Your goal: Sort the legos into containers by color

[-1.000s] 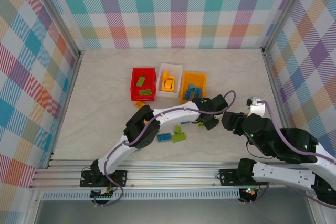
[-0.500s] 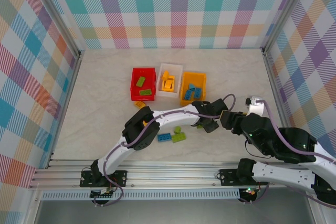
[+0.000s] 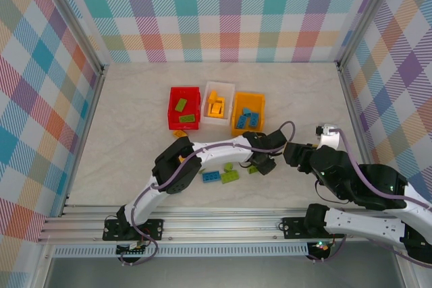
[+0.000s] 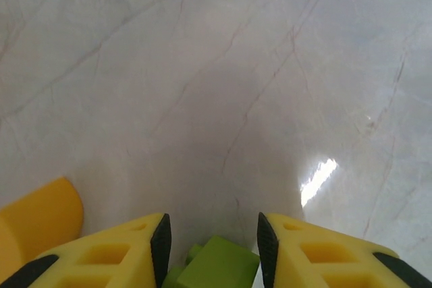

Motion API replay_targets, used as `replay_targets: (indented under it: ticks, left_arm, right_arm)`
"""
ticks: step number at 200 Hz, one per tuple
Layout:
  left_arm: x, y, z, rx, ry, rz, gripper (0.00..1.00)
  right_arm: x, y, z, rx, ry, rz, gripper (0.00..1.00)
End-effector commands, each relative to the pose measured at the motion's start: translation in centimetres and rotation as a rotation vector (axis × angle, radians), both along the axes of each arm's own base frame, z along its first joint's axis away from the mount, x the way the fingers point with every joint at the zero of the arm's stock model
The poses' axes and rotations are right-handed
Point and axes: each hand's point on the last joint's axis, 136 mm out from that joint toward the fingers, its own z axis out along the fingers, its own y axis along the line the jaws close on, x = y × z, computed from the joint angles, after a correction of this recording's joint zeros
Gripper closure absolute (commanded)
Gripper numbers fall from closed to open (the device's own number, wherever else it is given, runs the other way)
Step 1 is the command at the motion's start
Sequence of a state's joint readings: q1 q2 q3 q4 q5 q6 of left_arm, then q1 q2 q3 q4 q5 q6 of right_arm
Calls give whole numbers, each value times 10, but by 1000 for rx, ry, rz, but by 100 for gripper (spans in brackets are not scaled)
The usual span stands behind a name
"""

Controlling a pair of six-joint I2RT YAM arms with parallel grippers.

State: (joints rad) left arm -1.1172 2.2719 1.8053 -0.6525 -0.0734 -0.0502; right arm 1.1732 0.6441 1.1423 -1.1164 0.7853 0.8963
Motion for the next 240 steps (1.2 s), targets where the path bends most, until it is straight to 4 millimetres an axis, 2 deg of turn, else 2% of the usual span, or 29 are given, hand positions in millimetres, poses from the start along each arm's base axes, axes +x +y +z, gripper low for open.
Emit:
replay_targets:
  ticks: [1,37,99,134,164,191,220,240]
  left_arm:
    - [-13,3,28,-46,20,54,57]
    - [-9,16,40,-24,-9,103,51]
    - [-22,37,25,36,28,101,45]
    - [-33,45,14,66,34,86,44]
    - [-34,50,0,90,27,97,51]
    - [-32,48,1,64,14,103,65]
    - [-28,46,16,20,-12,120,76]
    - [-23,51,37,-18,-41,161,80]
  right_arm:
    - [0,-4,6,-2,-27,2,31]
    - [0,-4,6,-1,-26,4,31]
    - [0,-4,6,3,-26,3,31]
    - [1,0,6,7,-25,9,31]
    - [0,4,7,20,-22,21,31]
    - [-1,4,6,26,-16,25,31]
    - [-2,2,5,22,-13,27,32]
    - [-2,3,5,16,-15,35,33]
